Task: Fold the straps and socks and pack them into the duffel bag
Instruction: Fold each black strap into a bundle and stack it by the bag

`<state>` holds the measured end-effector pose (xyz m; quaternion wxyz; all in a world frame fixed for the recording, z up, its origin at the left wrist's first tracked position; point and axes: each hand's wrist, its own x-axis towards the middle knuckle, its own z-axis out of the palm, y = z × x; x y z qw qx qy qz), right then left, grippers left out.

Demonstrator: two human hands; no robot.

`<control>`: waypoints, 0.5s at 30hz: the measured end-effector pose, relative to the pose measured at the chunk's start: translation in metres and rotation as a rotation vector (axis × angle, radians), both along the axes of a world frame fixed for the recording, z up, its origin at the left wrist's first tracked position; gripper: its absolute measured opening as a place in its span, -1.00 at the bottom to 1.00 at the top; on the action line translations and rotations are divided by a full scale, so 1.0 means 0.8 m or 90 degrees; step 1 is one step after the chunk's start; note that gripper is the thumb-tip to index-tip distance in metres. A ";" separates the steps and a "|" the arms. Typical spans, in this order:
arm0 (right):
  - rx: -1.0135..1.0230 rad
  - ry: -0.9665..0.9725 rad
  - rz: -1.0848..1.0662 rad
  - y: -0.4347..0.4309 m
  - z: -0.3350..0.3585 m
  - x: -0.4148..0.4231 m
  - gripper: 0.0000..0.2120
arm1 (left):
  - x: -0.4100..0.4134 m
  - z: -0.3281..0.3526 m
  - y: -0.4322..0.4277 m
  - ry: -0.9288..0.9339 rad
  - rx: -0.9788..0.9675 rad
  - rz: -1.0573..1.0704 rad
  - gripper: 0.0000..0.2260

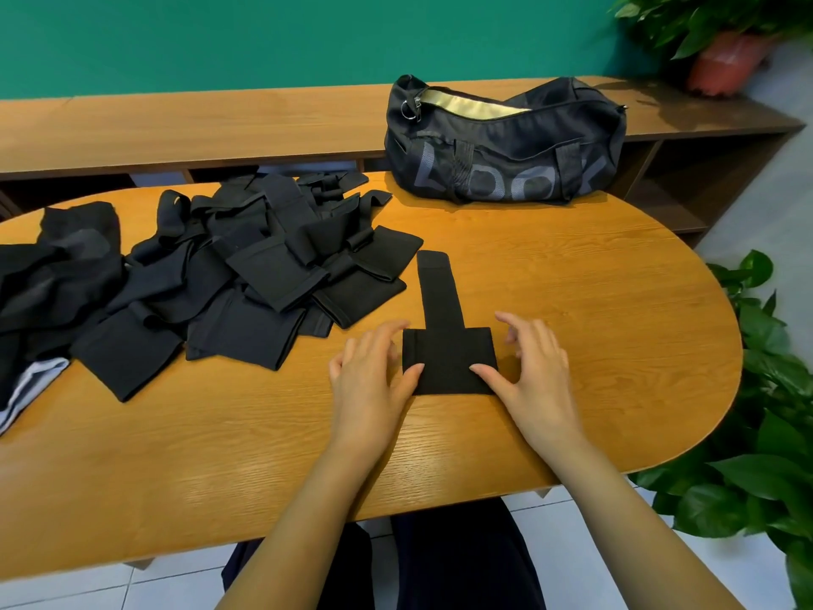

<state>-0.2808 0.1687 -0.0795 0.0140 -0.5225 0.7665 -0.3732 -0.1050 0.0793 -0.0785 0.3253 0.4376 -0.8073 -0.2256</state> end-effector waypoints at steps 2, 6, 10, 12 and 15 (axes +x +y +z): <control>-0.009 0.091 0.039 0.000 -0.004 -0.003 -0.64 | 0.001 -0.003 -0.001 -0.028 -0.047 -0.042 -0.77; 0.020 0.119 0.108 0.002 -0.009 -0.004 -0.81 | 0.001 -0.002 -0.002 -0.080 -0.036 -0.087 -0.69; 0.057 0.087 0.106 0.000 -0.006 -0.004 -0.57 | 0.003 -0.001 -0.003 -0.125 -0.016 -0.119 -0.49; 0.064 0.084 0.114 0.000 -0.008 -0.005 -0.53 | 0.003 -0.001 -0.003 -0.115 -0.021 -0.118 -0.54; 0.071 0.089 0.134 0.000 -0.009 -0.006 -0.46 | 0.002 -0.002 -0.001 -0.086 -0.034 -0.111 -0.54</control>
